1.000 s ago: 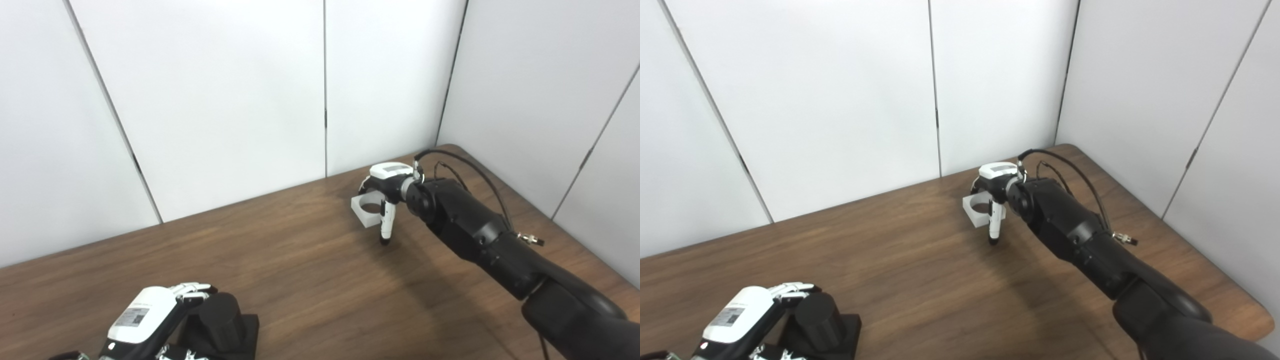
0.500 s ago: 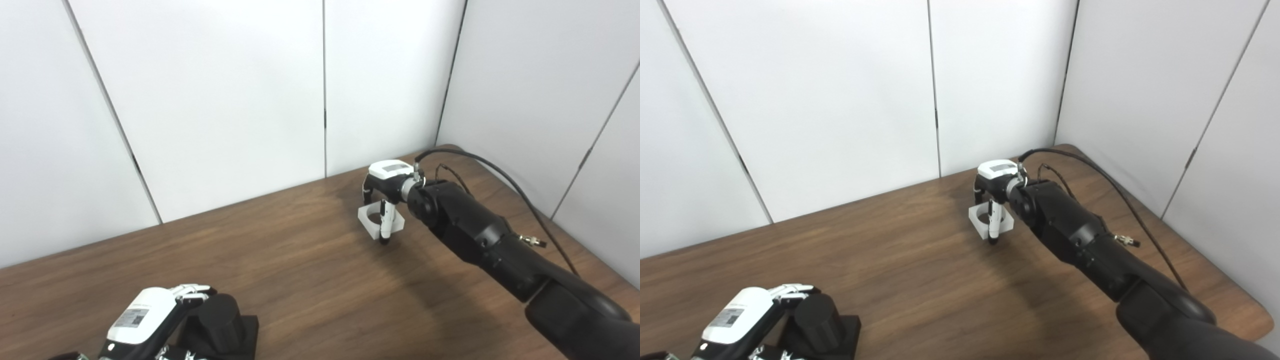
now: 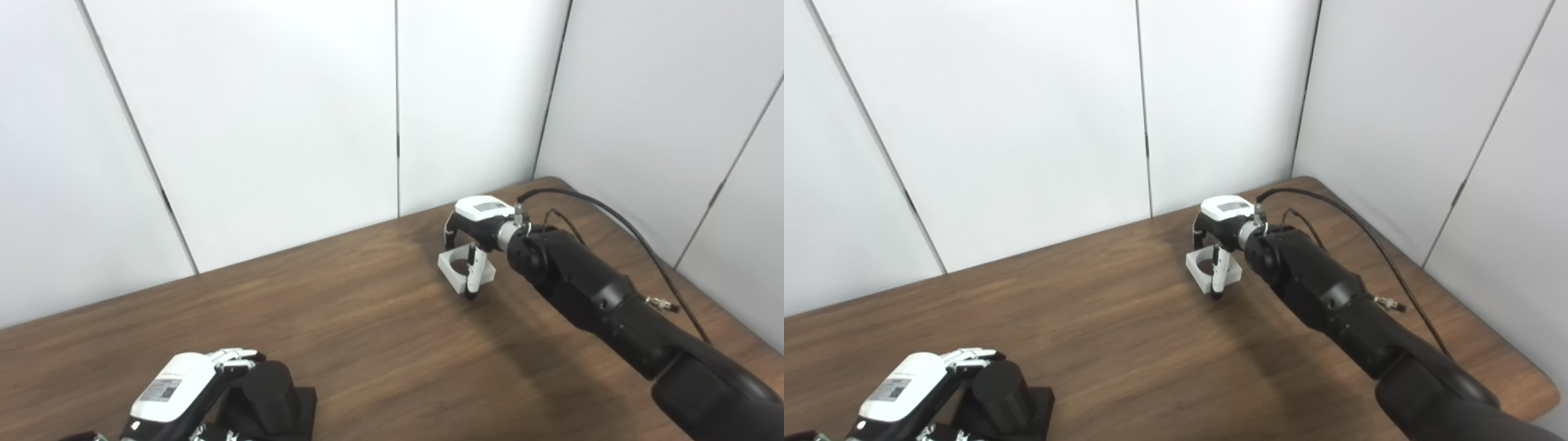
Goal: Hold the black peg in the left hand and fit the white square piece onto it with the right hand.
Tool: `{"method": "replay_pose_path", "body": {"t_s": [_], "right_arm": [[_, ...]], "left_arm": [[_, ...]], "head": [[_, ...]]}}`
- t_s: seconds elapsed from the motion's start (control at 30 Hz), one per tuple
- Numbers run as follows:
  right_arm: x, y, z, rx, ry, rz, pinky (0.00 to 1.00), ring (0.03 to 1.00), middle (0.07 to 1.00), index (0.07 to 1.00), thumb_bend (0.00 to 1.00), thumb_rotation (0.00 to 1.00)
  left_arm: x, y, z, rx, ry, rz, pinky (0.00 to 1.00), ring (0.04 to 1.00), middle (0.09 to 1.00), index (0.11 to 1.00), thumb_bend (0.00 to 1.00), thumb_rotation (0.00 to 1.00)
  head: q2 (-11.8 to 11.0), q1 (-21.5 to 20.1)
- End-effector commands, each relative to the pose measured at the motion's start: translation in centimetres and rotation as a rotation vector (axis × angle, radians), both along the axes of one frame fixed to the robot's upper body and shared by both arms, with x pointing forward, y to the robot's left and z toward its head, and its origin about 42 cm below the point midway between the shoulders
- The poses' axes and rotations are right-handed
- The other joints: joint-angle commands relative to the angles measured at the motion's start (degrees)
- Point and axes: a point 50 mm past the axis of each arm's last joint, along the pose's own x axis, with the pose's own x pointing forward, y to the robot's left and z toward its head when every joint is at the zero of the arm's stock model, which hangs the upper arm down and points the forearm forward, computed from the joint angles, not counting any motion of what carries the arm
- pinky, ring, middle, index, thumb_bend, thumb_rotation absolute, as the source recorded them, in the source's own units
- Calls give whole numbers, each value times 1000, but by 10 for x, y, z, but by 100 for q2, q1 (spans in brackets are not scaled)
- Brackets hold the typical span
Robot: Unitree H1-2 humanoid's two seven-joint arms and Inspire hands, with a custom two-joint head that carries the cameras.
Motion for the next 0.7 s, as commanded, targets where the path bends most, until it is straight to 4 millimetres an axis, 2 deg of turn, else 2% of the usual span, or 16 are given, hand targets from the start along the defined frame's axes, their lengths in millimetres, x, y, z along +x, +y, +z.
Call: {"method": "replay_pose_path", "body": {"t_s": [0.0, 0.1, 0.27, 0.6, 0.67], "right_arm": [[5, 2, 35, -23, -118, 38, 937, 862, 773, 478, 521, 131], [1, 12, 43, -9, -149, 62, 948, 870, 771, 479, 521, 130], [-4, 26, 55, 47, -182, 115, 955, 882, 774, 479, 520, 127], [-18, 54, 71, 56, -228, 285, 886, 860, 774, 479, 518, 132], [-21, 58, 75, 69, -228, 312, 890, 864, 780, 478, 518, 132]], "left_arm": [[-9, 13, -22, 119, 82, 11, 768, 836, 824, 489, 524, 59], [-8, 13, -24, 124, 84, 18, 777, 843, 830, 489, 524, 60], [-7, 11, -26, 116, 85, 17, 779, 845, 835, 489, 524, 62], [-5, 1, -28, 138, 91, 28, 809, 870, 847, 490, 524, 67], [-4, -2, -28, 136, 98, 30, 822, 877, 854, 490, 524, 67]], "head": [[38, 75], [85, 205], [191, 651], [337, 1331], [396, 1604]]}}
